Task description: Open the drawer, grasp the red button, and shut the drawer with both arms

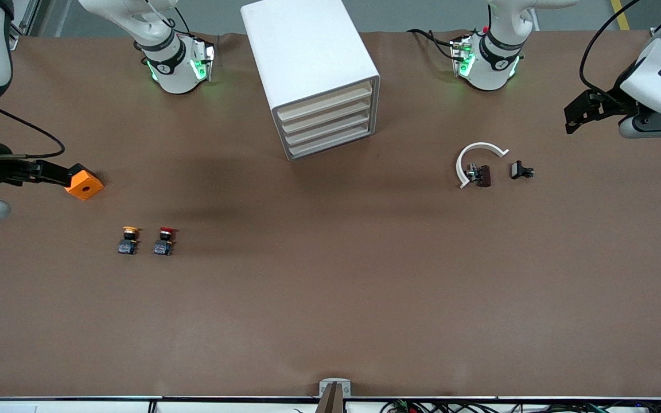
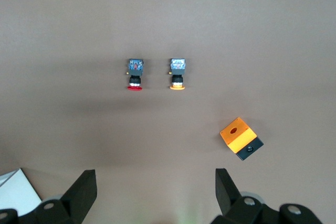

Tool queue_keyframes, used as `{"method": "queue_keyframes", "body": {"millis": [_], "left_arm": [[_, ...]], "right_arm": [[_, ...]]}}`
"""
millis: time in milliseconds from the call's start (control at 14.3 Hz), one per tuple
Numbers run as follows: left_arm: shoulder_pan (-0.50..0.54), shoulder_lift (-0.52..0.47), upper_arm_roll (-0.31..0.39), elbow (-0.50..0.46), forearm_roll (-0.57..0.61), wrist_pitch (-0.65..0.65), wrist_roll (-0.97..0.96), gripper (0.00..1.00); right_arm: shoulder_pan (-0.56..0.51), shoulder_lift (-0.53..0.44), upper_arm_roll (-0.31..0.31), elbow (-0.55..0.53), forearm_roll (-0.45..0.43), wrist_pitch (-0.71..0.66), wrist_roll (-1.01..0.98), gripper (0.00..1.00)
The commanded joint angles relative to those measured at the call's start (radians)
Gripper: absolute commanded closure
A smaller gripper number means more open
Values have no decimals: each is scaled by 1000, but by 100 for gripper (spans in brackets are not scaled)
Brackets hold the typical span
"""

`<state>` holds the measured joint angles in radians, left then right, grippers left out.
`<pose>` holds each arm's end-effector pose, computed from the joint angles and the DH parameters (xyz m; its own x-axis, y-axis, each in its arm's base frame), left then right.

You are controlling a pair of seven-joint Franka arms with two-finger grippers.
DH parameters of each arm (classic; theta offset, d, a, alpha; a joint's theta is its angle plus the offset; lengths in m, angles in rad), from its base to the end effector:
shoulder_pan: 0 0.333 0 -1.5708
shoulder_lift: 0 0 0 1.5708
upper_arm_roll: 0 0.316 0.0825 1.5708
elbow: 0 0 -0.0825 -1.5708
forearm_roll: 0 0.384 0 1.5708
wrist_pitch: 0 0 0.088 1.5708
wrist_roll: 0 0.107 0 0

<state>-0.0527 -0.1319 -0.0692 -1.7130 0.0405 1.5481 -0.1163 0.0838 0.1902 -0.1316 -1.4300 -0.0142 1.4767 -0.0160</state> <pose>0.5060 -0.0599 0.6258 0.9996 -0.0039 -0.0273 -0.0053 -0.9986 -0.0531 0.5993 -0.0229 0.5736 0.9893 -0.0338 -0.1419 -0.0289 -0.9989 0.0367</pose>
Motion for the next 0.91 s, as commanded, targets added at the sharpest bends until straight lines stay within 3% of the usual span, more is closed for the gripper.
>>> {"method": "queue_keyframes", "body": {"millis": [0, 280, 420, 841], "left_arm": [[-2, -2, 5, 13, -13, 0, 15, 0], [-1, -2, 5, 4, -13, 0, 15, 0], [5, 0, 5, 4, -13, 1, 15, 0], [8, 0, 5, 3, -14, 7, 15, 0]], "right_arm": [[-45, -6, 10, 49, 26, -30, -8, 0], [-53, -11, 7, 89, 26, -39, -13, 0], [-65, -66, 13, 80, 72, -64, -4, 0], [-65, -104, 17, 76, 65, -87, -18, 0]]}}
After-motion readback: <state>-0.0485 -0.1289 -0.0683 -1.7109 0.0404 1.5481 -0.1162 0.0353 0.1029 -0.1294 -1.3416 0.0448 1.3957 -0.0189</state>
